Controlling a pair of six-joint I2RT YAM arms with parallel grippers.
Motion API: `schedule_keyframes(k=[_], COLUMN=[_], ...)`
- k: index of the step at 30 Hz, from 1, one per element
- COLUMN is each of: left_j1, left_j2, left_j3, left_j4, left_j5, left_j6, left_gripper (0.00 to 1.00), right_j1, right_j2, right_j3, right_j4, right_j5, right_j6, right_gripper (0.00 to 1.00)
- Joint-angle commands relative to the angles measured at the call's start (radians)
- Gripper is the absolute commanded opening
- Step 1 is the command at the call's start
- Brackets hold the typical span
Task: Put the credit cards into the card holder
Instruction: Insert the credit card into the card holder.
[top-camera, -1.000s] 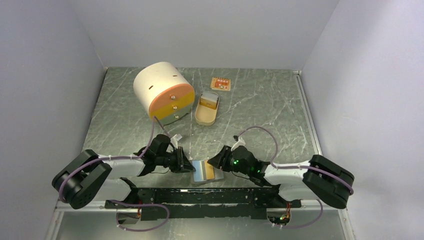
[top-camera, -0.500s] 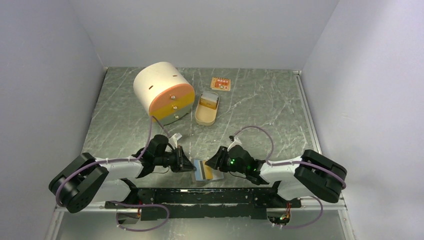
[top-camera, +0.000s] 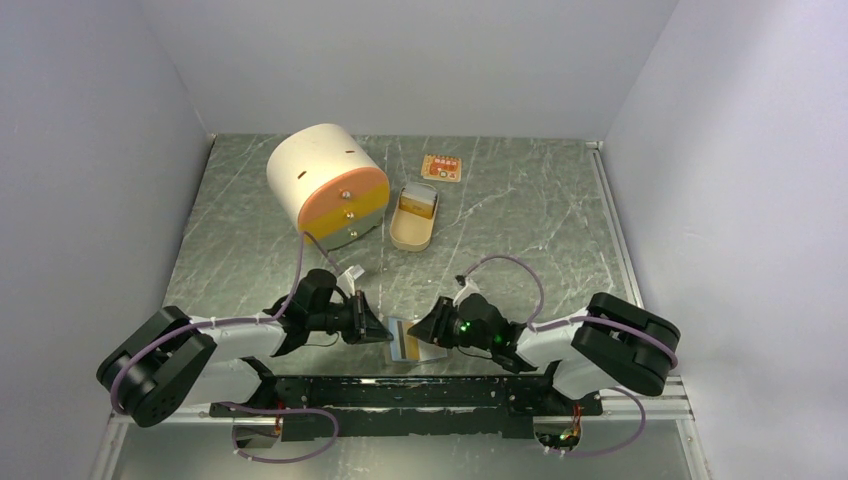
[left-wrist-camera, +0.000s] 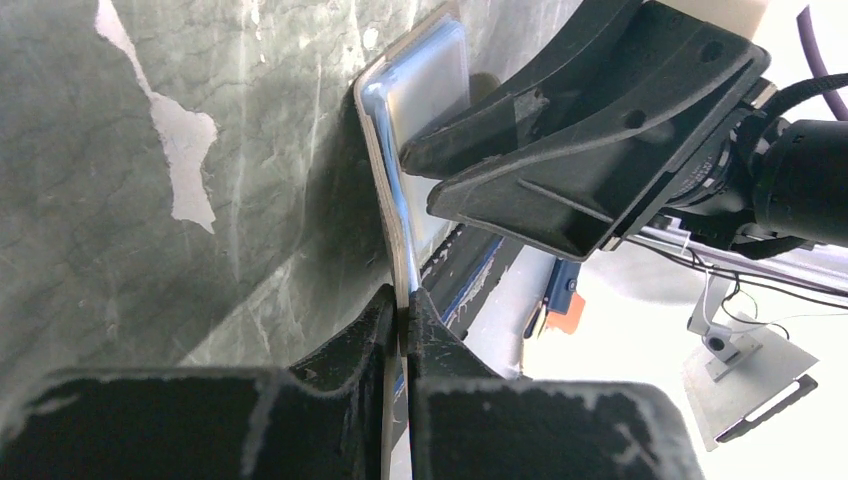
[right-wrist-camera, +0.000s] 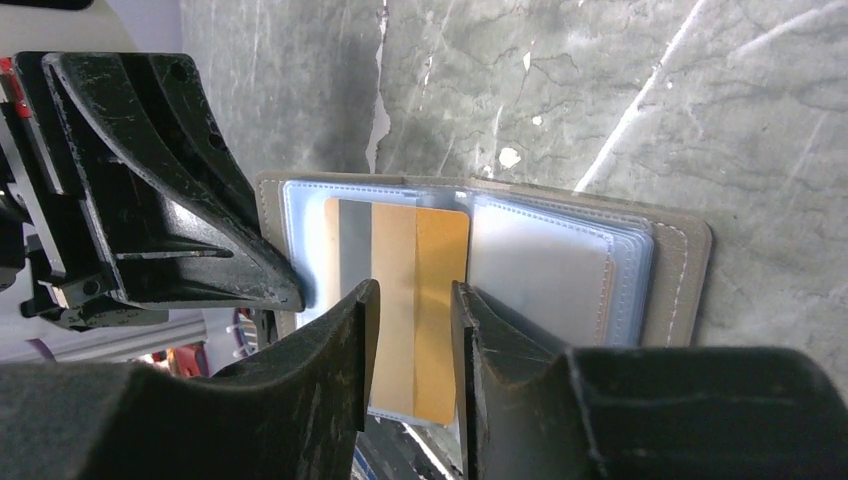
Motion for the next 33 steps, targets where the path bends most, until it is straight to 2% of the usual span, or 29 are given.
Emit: schedule_keyframes(k=[1,7,15,22,24,29,33], left_j1=[0.0,-0.001,-0.01,-0.017,-0.02,-0.025,-0.028], left_j2=[-0.008,0.013,0.037,0.068,0.075,0.086,0.094], left_j3=[0.012,0.021,-0.021,-0.029,-0.033,-0.039,-0.034], left_j4=[0.086,0.142,0.338,0.4,0.428,0.455,0.454], left_j5=[0.047,0.075,0.12,0.13,0.139,0.138,0.136], left_j6=[0.007,0.007,-0.035,-0.049,-0.057,-0.063,-0.058], left_gripper=[0.09,0.09,0.09,0.09,0.15,0.16,0.12], right_j1=[0.008,0.007,0.007,0.006,0.005,0.005,0.007], right_j2=[-0.002,0.026,0.054,0.057,0.052,0.041,0.035], right_j3=[-0.034,-0.061,-0.09,-0.096,-0.099,-0.103,-0.103], right_j4=[0.046,0.096,0.15,0.162,0.162,0.153,0.149], right_j5=[0.002,0.004,0.0,0.002,0.002,0.007,0.009], right_j6=[0.014,0.029,0.051,0.056,0.056,0.055,0.056], right_gripper=[0.35,0.32,0.32,0.32,0.33,0.33,0.33])
